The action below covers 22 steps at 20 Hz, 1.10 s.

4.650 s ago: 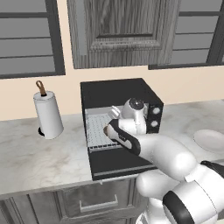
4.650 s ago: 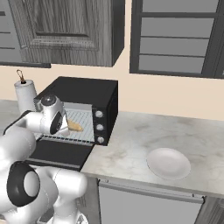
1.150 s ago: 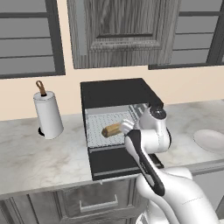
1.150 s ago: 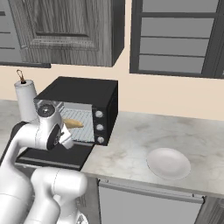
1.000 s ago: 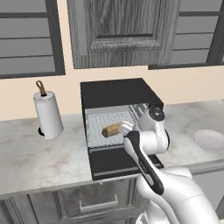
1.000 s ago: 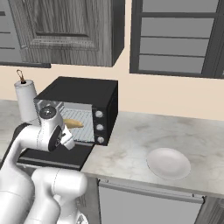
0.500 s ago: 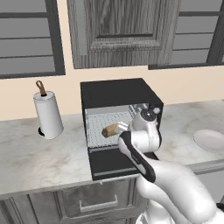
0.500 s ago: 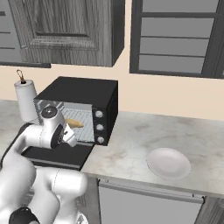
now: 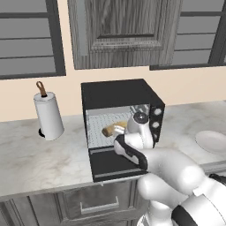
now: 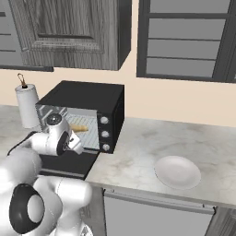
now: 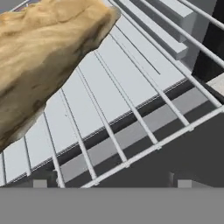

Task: Pull the toaster oven rack outwards. Pick up the baguette from the plate and place it on the toaster oven rack. Close the toaster oven door fully and set the temperature to the lowest setting.

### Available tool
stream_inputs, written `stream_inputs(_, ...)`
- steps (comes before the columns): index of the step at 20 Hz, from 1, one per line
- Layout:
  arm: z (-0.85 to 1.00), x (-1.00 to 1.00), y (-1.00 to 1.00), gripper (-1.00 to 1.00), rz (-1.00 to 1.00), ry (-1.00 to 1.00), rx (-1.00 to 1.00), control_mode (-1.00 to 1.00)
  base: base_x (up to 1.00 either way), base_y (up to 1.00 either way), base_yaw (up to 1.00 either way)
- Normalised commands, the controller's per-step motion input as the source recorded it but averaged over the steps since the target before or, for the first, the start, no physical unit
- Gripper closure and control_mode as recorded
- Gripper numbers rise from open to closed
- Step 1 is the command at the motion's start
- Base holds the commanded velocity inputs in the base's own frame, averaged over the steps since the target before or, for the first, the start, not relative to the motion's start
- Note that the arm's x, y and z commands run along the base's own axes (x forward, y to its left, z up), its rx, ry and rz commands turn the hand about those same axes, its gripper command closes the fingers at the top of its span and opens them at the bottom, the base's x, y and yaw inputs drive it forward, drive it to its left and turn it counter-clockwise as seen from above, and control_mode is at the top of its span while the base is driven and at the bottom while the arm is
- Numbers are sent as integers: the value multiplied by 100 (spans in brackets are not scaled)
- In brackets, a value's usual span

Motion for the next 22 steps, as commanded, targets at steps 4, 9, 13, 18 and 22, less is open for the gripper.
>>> stream_inputs(4, -31, 35, 0, -100, 0, 0, -1, -100, 0, 0, 0)
stream_inputs(9, -9, 31, 0, -100, 0, 0, 0, -100, 0, 0, 0)
stream_inputs(13, 0, 9, 0, -100, 0, 0, 0, -100, 0, 0, 0)
stream_inputs(18, -3, 22, 0, -100, 0, 0, 0, -100, 0, 0, 0)
stream_inputs(22, -8, 47, 0, -100, 0, 0, 0, -100, 0, 0, 0)
